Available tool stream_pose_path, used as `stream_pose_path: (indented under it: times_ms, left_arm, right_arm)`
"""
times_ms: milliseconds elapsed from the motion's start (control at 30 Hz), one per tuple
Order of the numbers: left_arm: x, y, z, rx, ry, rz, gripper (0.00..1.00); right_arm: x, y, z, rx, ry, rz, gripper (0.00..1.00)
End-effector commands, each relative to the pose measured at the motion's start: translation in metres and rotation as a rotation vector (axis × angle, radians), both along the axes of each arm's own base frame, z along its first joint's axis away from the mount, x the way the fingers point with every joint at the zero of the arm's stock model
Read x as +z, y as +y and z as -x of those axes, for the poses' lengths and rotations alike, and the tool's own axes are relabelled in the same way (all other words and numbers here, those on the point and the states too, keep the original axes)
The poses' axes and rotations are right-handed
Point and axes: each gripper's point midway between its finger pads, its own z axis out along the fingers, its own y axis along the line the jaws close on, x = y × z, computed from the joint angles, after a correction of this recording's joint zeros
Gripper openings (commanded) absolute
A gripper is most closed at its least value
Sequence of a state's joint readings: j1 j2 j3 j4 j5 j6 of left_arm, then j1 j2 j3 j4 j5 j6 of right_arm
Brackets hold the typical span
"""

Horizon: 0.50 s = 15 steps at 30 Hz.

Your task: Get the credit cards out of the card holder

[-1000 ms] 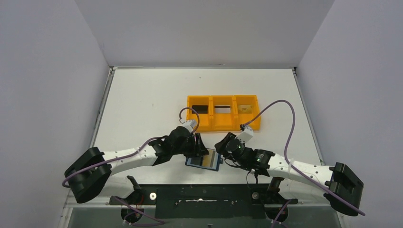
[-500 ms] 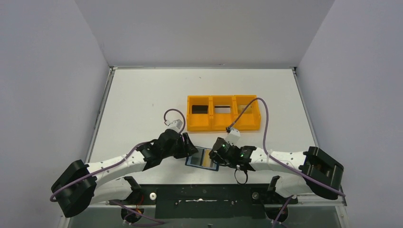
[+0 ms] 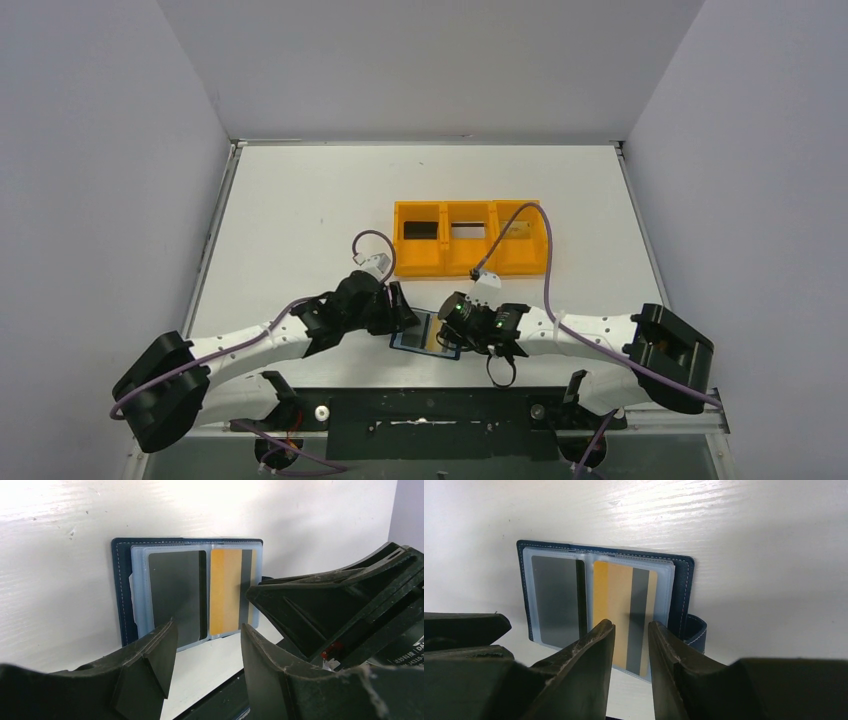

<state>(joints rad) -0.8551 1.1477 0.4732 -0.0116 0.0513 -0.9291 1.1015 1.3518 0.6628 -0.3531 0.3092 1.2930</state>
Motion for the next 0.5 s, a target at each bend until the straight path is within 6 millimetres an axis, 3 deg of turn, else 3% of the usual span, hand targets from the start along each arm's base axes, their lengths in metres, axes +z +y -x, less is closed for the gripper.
stream_pose_path:
  times_ms: [0,467]
  left_arm:
    - [0.026,-0.023,-0.01,-0.065,-0.061,0.069,0.49]
    - [0.016,-0.047,-0.007,-0.139,-0.024,0.063,0.49]
  right_arm:
    - [0.005,0.003,-0.006,-0.018,-0.033,-0.01,0.32]
    - [-0.04,-0.014,0.0,-0.036,0.063,0.022,0.26]
